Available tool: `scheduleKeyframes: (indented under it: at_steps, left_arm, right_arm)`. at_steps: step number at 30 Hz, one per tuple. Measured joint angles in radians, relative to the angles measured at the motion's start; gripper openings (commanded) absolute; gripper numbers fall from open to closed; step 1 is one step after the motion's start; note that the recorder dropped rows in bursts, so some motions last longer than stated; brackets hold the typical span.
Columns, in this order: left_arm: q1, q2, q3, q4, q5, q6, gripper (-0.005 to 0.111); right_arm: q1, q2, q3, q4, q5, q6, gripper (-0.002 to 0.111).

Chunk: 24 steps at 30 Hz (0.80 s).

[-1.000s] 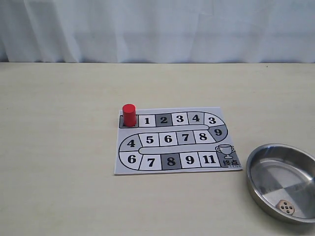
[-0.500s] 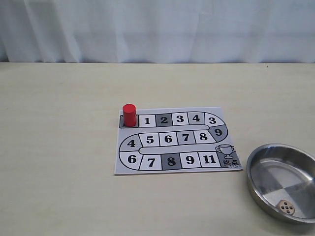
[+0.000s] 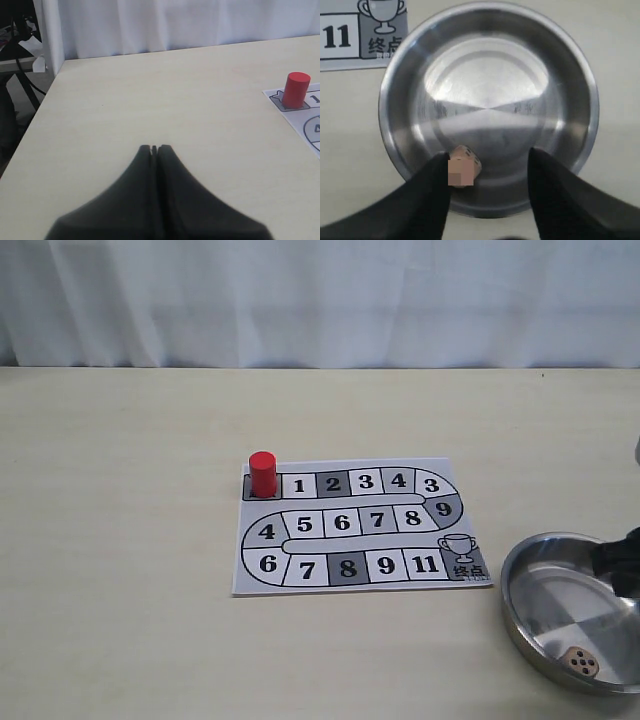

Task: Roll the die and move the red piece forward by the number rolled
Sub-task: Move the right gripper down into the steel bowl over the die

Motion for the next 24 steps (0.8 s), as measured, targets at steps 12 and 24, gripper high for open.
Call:
scheduleKeyframes:
  at_steps: [12, 24]
  left_arm:
    - [0.0, 0.0, 0.0, 0.0, 0.0, 0.0, 0.0]
    - [0.0, 0.0, 0.0, 0.0, 0.0, 0.0, 0.0]
  right_arm:
    - [0.0, 0.155, 0.026, 0.123, -0.064, 0.0, 0.046]
    - [0.0, 0.31, 0.026, 0.151, -0.066, 0.0, 0.046]
